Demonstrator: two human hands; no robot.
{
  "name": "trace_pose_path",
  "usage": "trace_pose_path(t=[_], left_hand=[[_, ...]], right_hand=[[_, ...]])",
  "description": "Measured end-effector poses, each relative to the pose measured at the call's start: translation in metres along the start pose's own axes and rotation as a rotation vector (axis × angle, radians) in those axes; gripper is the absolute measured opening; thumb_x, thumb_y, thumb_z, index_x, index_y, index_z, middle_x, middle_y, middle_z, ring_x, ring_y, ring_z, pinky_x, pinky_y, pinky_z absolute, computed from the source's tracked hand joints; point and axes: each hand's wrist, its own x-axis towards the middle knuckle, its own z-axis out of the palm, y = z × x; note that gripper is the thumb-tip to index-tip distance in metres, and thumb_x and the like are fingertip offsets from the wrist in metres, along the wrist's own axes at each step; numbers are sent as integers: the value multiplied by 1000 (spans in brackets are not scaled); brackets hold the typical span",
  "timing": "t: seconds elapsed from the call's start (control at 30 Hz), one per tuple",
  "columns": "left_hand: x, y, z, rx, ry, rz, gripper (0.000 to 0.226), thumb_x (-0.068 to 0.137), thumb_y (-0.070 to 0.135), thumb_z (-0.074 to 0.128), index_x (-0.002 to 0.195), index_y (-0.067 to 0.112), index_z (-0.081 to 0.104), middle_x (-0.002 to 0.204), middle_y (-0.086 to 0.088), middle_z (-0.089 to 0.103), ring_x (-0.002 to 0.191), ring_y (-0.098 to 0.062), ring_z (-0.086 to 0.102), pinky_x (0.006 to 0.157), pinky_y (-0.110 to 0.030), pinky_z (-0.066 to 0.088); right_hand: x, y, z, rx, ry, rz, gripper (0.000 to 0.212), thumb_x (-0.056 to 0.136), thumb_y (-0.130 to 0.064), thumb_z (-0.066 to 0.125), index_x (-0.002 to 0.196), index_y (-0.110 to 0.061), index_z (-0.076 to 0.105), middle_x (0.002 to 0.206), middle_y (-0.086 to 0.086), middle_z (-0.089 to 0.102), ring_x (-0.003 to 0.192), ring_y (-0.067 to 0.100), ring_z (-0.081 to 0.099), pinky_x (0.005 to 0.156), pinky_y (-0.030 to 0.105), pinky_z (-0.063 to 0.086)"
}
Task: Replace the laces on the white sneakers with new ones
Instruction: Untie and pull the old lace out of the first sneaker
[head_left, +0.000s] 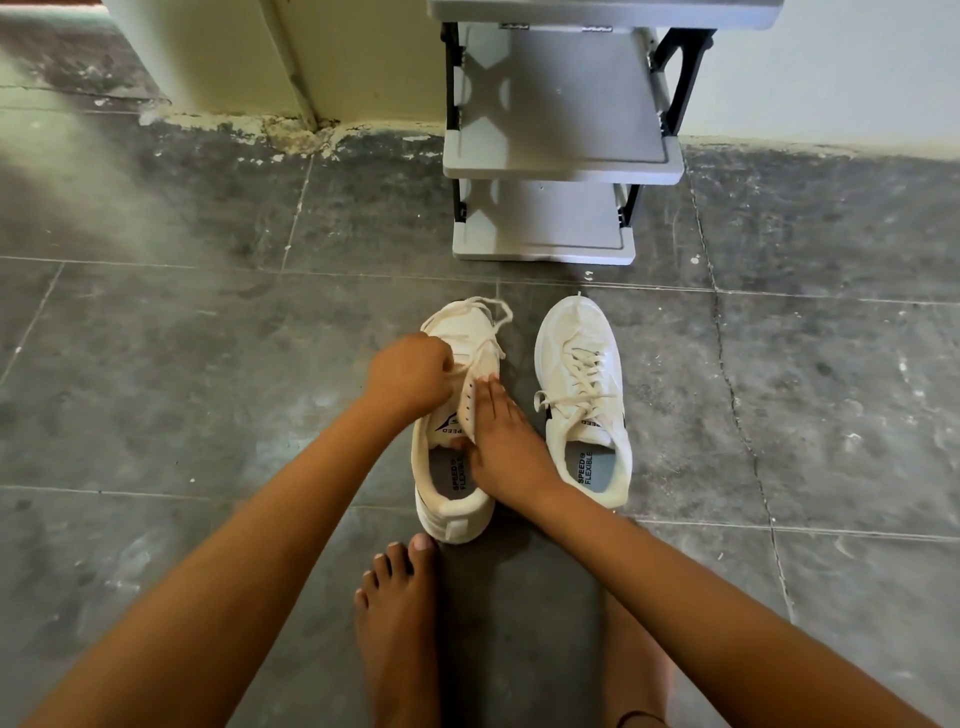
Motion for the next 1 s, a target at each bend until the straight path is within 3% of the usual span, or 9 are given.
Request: trace_pose_path(t=[0.13,0.2,0.33,0.43,0.5,0.63,0.73,0.9,1.0], left_hand=[[5,8,2,153,80,15,15,89,11,48,87,7,63,101,-11,62,88,-29,61,63,-32,42],[4,8,-4,63,80,7,14,89,13,52,81,9,63,95,-11,65,85,-26,61,65,-32,45],[-10,12,-38,-824,47,84,16,84,18,67,69,16,63,71,-2,64,65,-11,57,64,-24,49],[-10,9,-52,-1027,198,46,14,85,16,66,72,17,64,67,1,61,62,-11,50,61,-22,44],[-6,4,-47,-921,207,-7,5,86,17,67,83,12,67,75,0,62,69,-12,52,66,-26,44],[1,-4,-11,-266,-11,-7,21,84,17,66,104,15,68,105,-2,65,96,-19,60,87,-33,50],[3,-2,6,-75,26,-62,16,85,18,60,99,19,67,106,-3,61,95,-24,60,81,-35,52],[11,4,8,120,78,-40,14,88,10,50,90,7,64,101,-10,62,88,-28,62,68,-34,46],[12,10,7,86,72,-1,10,88,14,51,83,11,58,99,-10,63,82,-25,57,65,-32,43]], right_hand=[[0,0,0,2,14,5,74,95,-22,41,148,0,-4,157,19,-3,146,28,4,118,34,9],[1,-1,0,-16,-8,11,75,94,-21,41,148,1,-6,157,20,-4,146,28,2,118,34,7],[4,-1,2,-48,-42,15,80,95,-25,44,147,3,-10,156,22,-7,146,30,-1,118,35,5],[4,-2,0,-45,-39,27,80,95,-26,44,147,1,-10,156,21,-7,146,29,0,118,35,6],[4,-2,-2,-33,-37,29,80,94,-24,46,148,0,-8,157,20,-6,146,29,1,118,35,6],[3,-3,0,-35,-29,25,81,91,-21,47,147,1,-7,157,20,-5,146,27,-1,118,34,6],[3,-3,0,-31,-22,22,80,90,-18,46,148,1,-7,157,19,-5,146,27,-1,118,34,5],[3,-3,-2,-46,-12,13,80,90,-17,45,147,1,-8,157,19,-1,146,27,1,118,34,5],[2,-4,-3,-48,-22,14,82,90,-18,47,147,2,-8,156,20,1,146,29,3,118,35,6]])
